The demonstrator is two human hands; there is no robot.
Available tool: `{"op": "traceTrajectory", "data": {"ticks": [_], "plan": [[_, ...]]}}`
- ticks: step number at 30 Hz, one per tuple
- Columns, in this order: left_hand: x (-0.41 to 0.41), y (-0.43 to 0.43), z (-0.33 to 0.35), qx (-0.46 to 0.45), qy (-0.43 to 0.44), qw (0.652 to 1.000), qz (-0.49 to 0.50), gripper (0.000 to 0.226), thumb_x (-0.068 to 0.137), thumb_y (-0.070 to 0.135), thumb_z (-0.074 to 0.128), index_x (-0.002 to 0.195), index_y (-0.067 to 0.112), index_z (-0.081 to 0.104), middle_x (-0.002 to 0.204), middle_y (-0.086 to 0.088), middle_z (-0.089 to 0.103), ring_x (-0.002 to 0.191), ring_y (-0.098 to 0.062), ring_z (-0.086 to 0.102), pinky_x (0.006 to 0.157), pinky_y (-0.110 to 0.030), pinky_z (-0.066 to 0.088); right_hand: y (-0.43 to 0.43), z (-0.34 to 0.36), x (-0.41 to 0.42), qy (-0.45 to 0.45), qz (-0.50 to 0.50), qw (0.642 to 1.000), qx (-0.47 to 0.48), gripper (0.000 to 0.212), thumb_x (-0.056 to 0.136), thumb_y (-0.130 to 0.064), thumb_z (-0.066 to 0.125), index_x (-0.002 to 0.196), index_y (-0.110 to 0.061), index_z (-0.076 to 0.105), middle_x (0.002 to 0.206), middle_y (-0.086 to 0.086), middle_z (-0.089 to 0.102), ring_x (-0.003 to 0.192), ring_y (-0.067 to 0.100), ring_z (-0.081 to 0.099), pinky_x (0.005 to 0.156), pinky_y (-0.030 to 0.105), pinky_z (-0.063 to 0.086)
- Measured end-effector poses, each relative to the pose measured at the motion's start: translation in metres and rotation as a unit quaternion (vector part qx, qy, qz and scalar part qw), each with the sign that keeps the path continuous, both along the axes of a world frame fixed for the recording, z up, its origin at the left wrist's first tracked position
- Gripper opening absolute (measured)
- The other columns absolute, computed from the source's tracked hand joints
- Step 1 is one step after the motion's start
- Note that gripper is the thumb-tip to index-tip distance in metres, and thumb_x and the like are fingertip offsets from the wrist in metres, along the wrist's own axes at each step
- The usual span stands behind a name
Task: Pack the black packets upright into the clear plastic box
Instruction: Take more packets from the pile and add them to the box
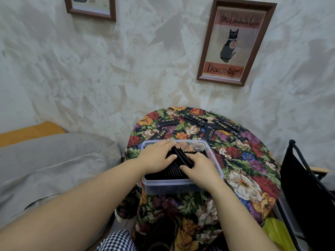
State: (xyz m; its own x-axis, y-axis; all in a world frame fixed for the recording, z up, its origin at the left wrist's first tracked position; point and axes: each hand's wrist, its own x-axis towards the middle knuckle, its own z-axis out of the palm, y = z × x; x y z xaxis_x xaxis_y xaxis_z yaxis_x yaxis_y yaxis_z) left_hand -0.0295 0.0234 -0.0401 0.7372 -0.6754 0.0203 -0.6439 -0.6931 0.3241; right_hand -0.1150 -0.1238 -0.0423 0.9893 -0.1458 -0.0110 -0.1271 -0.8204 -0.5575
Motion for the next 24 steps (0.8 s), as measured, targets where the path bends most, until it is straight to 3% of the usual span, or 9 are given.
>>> {"op": "traceTrajectory", "data": {"ticks": [6, 10, 15, 20, 24], "plan": [[0.0, 0.003, -0.003, -0.012, -0.007, 1.0, -0.004, 0.056, 0.099, 0.042, 0.038, 0.149, 0.022, 0.021, 0.153, 0.001, 0.027, 0.134, -0.019, 0.037, 0.104, -0.036, 0.038, -0.001, 0.001, -0.001, -0.006, -0.001, 1.0, 0.013, 0.043, 0.092, -0.03, 0.057, 0.134, -0.028, 0.051, 0.118, 0.0, 0.054, 0.108, 0.017, 0.052, 0.079, 0.025, 0.039], [-0.001, 0.002, -0.003, 0.018, -0.028, 0.999, -0.015, 0.058, 0.101, 0.04, 0.031, 0.151, 0.02, 0.011, 0.157, 0.002, 0.02, 0.14, -0.017, 0.027, 0.108, -0.034, 0.032, -0.002, 0.001, -0.001, -0.005, -0.001, 1.0, 0.018, 0.042, 0.092, -0.034, 0.057, 0.133, -0.03, 0.052, 0.119, -0.001, 0.054, 0.108, 0.017, 0.053, 0.079, 0.025, 0.039], [-0.001, 0.002, -0.003, 0.046, -0.033, 0.998, -0.013, 0.056, 0.102, 0.04, 0.026, 0.151, 0.017, 0.014, 0.158, 0.002, 0.016, 0.142, -0.016, 0.022, 0.112, -0.033, 0.025, -0.003, 0.0, 0.0, -0.001, -0.003, 1.0, 0.016, 0.044, 0.094, -0.035, 0.055, 0.137, -0.028, 0.05, 0.12, 0.0, 0.053, 0.106, 0.017, 0.053, 0.077, 0.024, 0.038], [-0.003, 0.001, -0.002, 0.024, -0.033, 0.999, -0.013, 0.052, 0.102, 0.038, 0.027, 0.15, 0.02, 0.018, 0.156, 0.003, 0.023, 0.14, -0.015, 0.027, 0.11, -0.033, 0.029, -0.005, 0.004, -0.003, 0.026, -0.006, 0.998, 0.049, 0.045, 0.099, -0.035, 0.046, 0.142, -0.023, 0.043, 0.134, 0.002, 0.044, 0.124, 0.02, 0.045, 0.094, 0.024, 0.036], [-0.001, 0.003, -0.002, -0.022, -0.01, 1.0, 0.0, 0.048, 0.102, 0.036, 0.03, 0.148, 0.023, 0.026, 0.152, 0.003, 0.031, 0.137, -0.015, 0.032, 0.107, -0.033, 0.033, -0.004, 0.019, -0.006, 0.063, 0.013, 0.988, 0.139, 0.032, 0.101, -0.035, 0.041, 0.129, -0.029, 0.055, 0.112, -0.015, 0.054, 0.105, 0.005, 0.05, 0.09, 0.024, 0.039]]}}
